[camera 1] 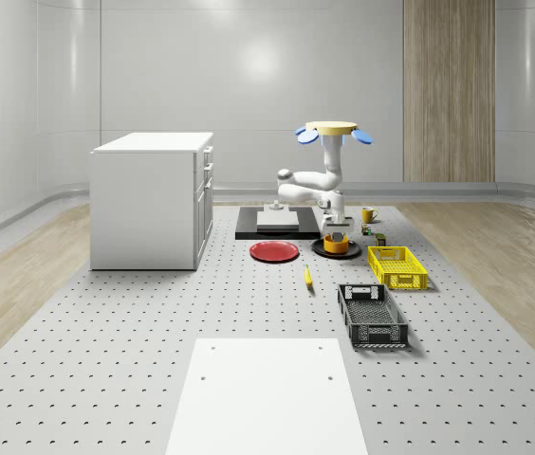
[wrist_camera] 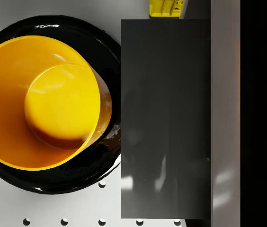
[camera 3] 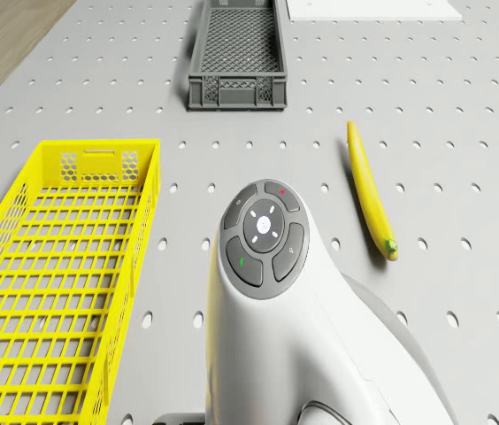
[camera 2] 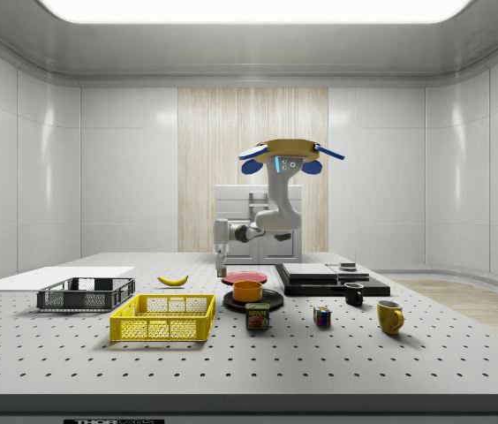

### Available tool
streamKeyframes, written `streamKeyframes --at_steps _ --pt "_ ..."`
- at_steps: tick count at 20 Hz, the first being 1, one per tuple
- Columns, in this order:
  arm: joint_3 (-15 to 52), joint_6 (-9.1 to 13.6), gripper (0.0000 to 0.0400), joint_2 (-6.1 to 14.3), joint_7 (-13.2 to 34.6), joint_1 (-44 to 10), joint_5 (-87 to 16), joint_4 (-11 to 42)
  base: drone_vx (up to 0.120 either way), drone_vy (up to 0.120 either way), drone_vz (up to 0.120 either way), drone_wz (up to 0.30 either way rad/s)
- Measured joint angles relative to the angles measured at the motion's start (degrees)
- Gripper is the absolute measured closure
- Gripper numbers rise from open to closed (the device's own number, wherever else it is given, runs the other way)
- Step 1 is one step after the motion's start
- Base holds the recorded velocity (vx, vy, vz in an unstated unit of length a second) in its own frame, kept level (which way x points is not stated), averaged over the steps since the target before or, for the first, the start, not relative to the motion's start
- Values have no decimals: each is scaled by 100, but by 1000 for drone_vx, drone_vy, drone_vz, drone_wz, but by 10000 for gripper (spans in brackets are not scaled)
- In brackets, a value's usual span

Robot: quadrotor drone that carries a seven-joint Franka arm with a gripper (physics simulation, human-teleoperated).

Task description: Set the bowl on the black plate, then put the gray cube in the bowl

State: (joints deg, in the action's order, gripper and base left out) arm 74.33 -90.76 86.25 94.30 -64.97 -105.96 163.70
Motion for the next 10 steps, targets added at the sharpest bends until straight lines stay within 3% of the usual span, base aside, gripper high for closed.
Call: streamKeyframes --at_steps 10 --pt "7 -41 150 44 10 -13 18 -3 -120 0 0 0"
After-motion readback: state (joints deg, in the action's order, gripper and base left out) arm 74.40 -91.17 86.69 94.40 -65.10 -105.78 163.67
